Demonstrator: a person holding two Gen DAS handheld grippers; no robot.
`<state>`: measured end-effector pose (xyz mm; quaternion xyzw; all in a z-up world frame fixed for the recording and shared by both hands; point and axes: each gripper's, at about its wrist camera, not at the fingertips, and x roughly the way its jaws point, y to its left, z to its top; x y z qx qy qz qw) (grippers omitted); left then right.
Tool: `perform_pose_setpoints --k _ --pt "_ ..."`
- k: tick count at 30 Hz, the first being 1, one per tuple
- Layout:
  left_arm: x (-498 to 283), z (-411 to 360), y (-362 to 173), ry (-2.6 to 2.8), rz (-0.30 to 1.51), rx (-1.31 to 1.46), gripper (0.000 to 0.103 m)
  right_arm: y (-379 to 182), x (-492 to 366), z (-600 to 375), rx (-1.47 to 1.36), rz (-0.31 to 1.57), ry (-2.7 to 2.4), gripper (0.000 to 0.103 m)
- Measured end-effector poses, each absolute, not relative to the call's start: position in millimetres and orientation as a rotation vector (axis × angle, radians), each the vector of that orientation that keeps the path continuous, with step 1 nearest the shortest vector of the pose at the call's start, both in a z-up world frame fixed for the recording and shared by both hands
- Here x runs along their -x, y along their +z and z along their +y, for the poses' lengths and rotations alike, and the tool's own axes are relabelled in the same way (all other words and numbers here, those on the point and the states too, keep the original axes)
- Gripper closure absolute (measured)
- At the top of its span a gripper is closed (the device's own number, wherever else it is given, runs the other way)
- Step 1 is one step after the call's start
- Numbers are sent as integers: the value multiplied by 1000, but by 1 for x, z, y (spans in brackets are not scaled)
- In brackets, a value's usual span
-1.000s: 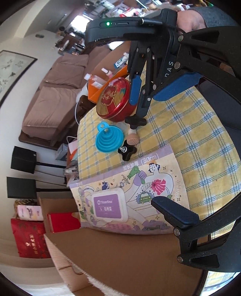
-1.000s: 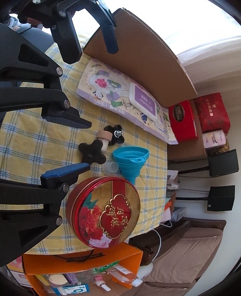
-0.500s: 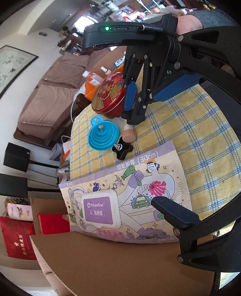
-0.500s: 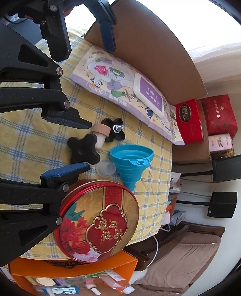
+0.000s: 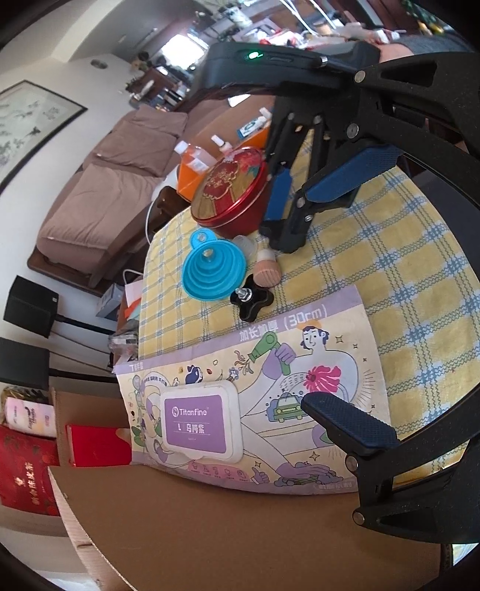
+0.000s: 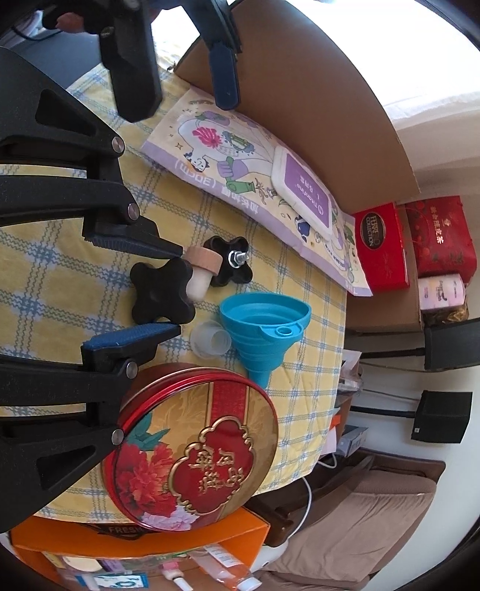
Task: Organize objects
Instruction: 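Grasp the black star knob without bolt with the right gripper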
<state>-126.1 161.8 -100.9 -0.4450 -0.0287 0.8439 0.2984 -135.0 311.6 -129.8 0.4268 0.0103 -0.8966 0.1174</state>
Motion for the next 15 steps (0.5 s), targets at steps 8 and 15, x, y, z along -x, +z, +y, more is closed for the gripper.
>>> perform_pose_setpoints --k 8,15 --pt "148 178 -100 2220 -116 1243 21 -121 111 323 -1232 -84 -2644 68" --pt "170 201 -102 2228 -92 1277 59 -112 93 335 -1226 -169 -2658 68"
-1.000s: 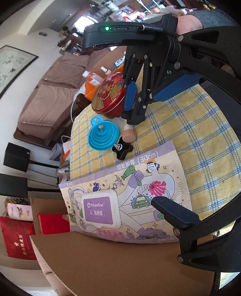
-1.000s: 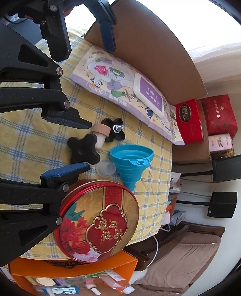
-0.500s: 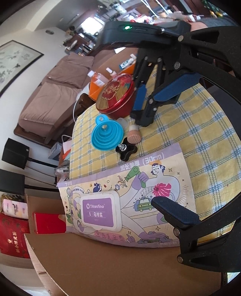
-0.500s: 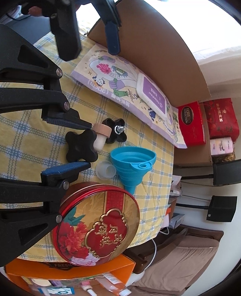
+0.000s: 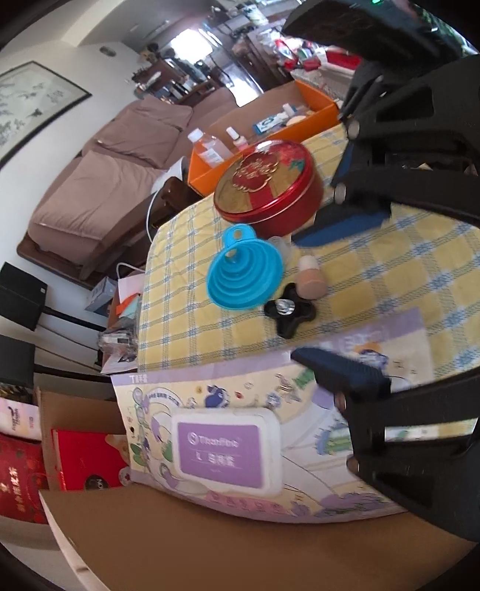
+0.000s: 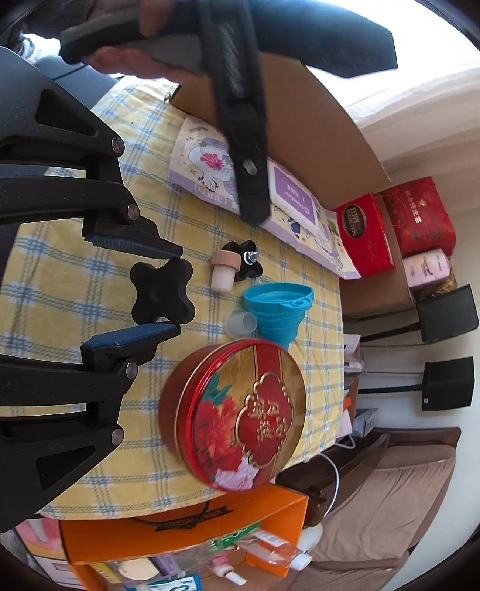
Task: Organize objects
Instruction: 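Grasp the black star knob without bolt with the right gripper, then grasp the black star knob with bolt using the left gripper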
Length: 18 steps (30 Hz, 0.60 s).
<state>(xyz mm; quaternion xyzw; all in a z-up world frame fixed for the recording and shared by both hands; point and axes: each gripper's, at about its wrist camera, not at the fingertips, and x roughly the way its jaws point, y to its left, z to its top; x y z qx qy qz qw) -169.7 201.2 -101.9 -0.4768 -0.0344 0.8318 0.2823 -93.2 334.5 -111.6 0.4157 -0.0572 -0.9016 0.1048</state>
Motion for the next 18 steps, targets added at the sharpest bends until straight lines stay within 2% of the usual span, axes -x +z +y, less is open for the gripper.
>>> perform_pose_setpoints --k 2,4,12,18 --pt "177 209 -104 2228 -56 1289 70 -109 90 336 -1220 -175 -2661 68" --pt "182 216 -107 2212 -44 1309 77 -107 88 338 -1217 -181 -2663 68" --pt "196 236 -120 2179 12 1361 83 -107 82 338 -1211 -199 -2660 68" --pt "193 242 -120 2196 77 1346 101 -107 81 340 -1210 -206 -2662 68"
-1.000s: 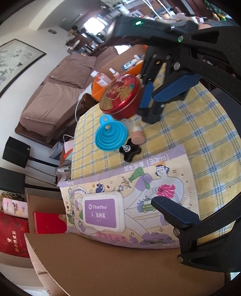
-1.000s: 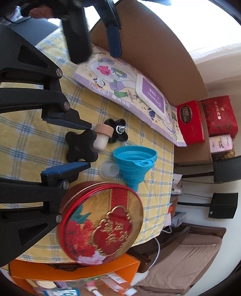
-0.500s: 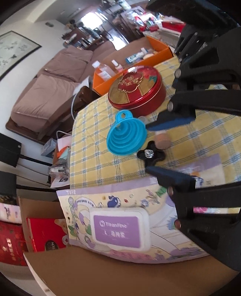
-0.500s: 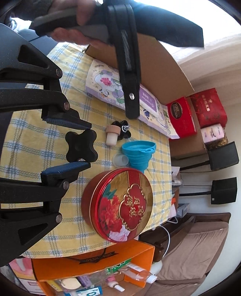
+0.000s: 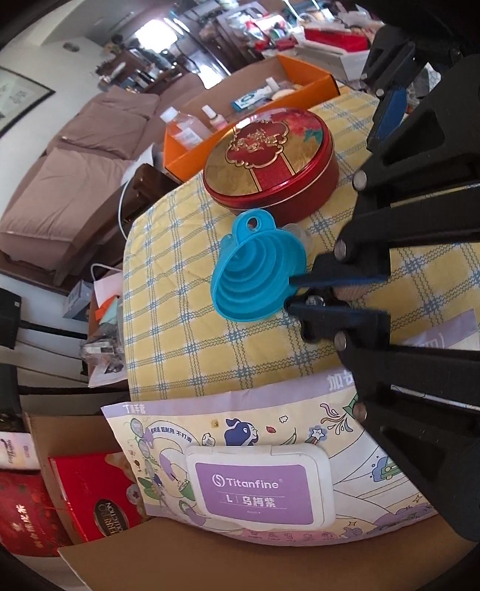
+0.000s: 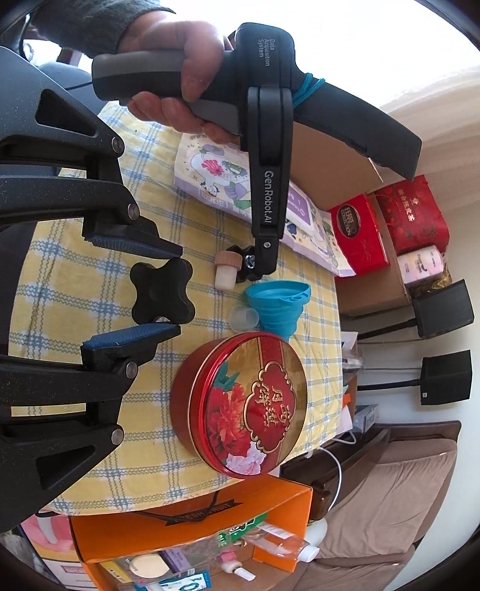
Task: Organize objects
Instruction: 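Grasp the black star knob with bolt using the left gripper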
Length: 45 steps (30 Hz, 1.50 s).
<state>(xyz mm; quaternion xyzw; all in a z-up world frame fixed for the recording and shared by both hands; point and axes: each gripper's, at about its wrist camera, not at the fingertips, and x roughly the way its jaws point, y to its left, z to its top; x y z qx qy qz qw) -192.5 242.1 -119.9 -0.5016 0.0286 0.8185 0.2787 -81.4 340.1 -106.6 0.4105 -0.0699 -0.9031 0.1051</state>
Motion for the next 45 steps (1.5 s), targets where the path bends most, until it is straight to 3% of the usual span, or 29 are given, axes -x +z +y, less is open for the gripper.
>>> perform_pose_setpoints --k 19,21,22,23,31,37,45 --pt "185 230 -99 2211 26 1300 102 -90 79 336 -1166 -203 -2681 68" --pt "190 233 -108 2202 27 1330 91 -90 79 337 -1167 -204 -2679 68" --pt "192 236 -112 2195 38 1344 78 -90 78 336 -1168 -206 -2677 68" --pt "193 238 -115 2191 44 1344 70 -91 78 336 -1170 -208 -2675 68" --pt "191 253 -132 2211 153 1362 63 -94 74 338 -1183 -223 -2679 68" --pt "181 260 -133 2194 229 1332 45 -97 75 342 -1189 -239 -2678 68" --pt "185 263 -139 2214 268 1339 45 -99 73 340 -1194 -244 -2674 68"
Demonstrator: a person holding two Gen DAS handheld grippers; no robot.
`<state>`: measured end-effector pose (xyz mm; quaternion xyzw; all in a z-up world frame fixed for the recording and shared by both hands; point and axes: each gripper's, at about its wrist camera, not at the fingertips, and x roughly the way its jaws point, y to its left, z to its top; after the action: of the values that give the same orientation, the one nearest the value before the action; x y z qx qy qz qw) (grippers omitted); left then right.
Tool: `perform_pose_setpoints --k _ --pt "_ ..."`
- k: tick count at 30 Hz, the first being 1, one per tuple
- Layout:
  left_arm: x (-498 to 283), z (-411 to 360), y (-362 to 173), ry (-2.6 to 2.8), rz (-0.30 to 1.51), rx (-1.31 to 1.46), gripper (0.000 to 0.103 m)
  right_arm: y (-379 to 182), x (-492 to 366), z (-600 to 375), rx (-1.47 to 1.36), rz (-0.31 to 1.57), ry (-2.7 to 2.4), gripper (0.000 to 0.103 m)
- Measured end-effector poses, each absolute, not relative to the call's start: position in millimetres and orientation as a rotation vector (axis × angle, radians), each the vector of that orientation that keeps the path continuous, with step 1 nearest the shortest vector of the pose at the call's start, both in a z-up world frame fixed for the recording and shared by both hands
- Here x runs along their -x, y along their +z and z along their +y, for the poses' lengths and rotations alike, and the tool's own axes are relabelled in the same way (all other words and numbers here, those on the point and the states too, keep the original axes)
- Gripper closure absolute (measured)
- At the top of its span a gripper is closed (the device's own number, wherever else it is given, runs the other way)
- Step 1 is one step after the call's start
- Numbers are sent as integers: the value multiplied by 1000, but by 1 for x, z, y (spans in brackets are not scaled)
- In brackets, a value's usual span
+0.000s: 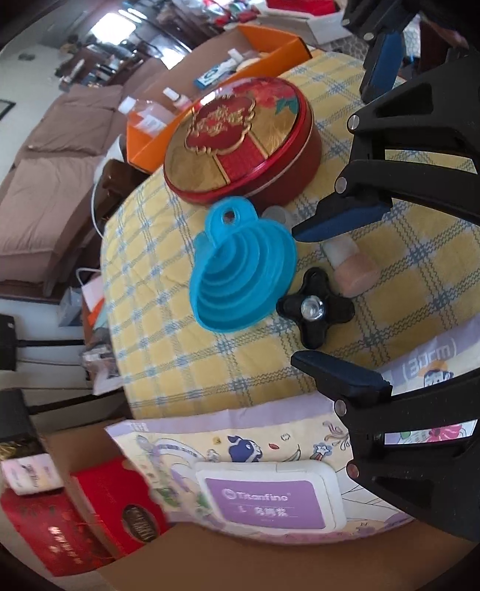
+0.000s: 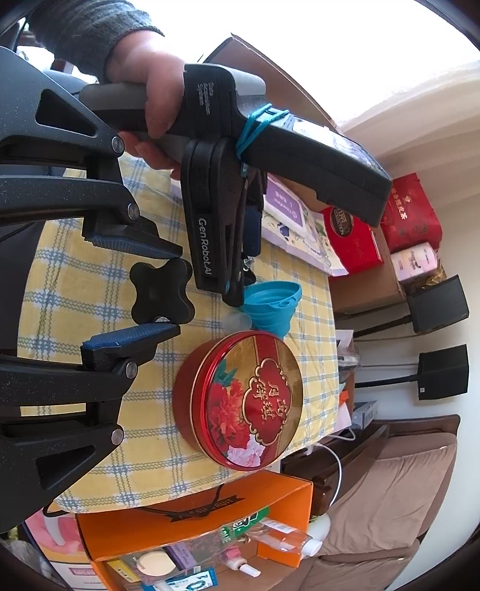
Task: Organize objects
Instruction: 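Grasp the black star knob with bolt using the left gripper, then lift both held knobs and carry them toward the cardboard box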
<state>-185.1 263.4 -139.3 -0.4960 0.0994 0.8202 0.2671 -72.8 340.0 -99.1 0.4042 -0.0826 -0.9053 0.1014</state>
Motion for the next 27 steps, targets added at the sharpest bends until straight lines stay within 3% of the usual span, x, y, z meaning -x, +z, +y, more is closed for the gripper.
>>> perform_pose_setpoints --k 4,6,16,27 --pt "189 257 -142 2209 203 1355 47 -99 71 340 -1187 -241 -2678 68" --pt "188 256 -142 2200 186 1350 62 -99 71 340 -1188 -244 -2680 68" --pt "184 239 -134 2166 67 1376 62 -96 71 342 -1184 -251 -2687 68" --pt "153 206 -67 2180 -42 1212 61 -70 72 334 -1131 -197 -2718 68"
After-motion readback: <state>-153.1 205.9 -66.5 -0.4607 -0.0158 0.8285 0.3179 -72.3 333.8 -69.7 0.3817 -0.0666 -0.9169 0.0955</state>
